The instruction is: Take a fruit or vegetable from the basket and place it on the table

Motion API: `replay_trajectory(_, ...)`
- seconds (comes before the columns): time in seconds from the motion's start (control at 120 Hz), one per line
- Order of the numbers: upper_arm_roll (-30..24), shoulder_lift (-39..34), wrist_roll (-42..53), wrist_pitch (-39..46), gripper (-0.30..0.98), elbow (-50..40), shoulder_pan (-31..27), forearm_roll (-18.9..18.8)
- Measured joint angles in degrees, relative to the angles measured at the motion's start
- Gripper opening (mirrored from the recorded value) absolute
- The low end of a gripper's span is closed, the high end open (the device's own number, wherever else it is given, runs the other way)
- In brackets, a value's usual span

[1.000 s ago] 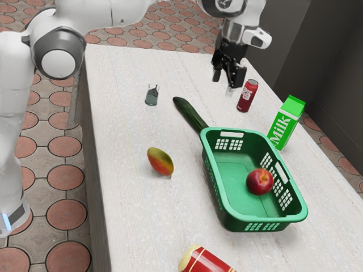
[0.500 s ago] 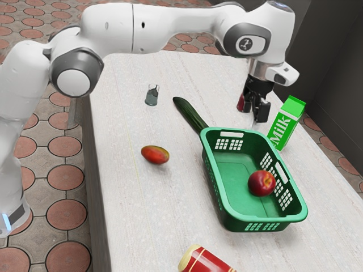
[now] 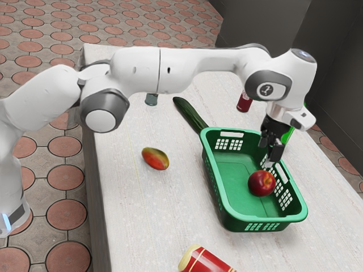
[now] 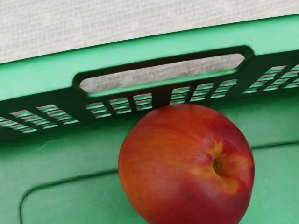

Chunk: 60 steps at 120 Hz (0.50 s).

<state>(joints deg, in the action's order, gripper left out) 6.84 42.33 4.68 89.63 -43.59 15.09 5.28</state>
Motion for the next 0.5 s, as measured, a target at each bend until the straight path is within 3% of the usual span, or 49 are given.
replay_trajectory(0.5,-0.2,5.0,-0.7,1.3,0.69,3.4,-0.1,2.0)
